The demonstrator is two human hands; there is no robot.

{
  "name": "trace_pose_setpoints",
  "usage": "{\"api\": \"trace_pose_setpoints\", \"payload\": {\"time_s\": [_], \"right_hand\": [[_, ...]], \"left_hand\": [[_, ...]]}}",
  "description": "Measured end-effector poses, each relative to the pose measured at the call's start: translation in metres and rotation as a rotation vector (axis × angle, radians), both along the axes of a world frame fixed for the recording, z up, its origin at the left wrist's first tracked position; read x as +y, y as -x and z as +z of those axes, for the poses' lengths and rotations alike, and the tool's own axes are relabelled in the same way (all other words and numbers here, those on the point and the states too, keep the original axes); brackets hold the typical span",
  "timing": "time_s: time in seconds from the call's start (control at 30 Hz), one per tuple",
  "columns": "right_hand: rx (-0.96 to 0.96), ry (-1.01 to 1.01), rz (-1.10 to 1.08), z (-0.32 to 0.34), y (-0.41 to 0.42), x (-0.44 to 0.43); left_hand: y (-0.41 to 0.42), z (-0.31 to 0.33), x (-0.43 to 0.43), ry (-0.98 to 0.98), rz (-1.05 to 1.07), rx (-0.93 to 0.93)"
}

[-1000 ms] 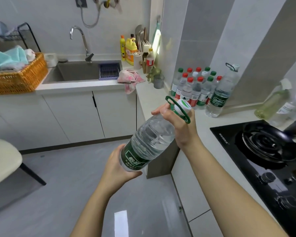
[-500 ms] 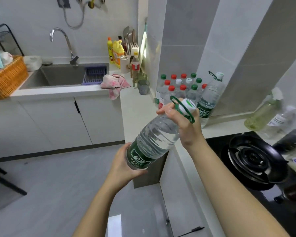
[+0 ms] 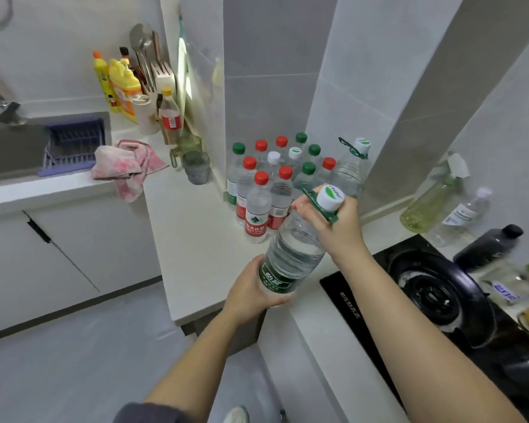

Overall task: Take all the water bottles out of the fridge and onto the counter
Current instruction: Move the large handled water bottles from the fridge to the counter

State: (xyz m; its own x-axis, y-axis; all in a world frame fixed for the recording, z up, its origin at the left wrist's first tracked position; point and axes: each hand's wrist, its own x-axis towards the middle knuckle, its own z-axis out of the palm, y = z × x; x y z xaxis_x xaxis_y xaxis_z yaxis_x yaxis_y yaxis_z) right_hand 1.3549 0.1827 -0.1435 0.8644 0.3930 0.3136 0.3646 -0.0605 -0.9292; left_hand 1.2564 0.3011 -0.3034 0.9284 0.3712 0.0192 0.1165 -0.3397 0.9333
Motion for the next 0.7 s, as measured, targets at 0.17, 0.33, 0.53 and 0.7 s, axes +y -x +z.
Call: {"api": "trace_pose_setpoints", "payload": {"time_s": [0.17,0.33,0.53,0.7], "right_hand": [[0.033,0.063,-0.077,-0.014,-0.035,0.016],[0.003,0.132,-0.053,-0.021,-0.054,0.025],[0.015,0.131,-0.061,-0.020,-0.067,0.035],[-0.003,0.093,-0.092,-0.022,-0.074,0.036]], "left_hand": [[-0.047,-0.015,0.011,0.014,-0.053,0.010],[-0.074,-0.033,0.013,0.070,-0.074,0.058],[-0.092,-0.043,0.014,0.086,-0.078,0.051],[-0.098,-0.050,0.010,0.101,-0.047,0.008]]}}
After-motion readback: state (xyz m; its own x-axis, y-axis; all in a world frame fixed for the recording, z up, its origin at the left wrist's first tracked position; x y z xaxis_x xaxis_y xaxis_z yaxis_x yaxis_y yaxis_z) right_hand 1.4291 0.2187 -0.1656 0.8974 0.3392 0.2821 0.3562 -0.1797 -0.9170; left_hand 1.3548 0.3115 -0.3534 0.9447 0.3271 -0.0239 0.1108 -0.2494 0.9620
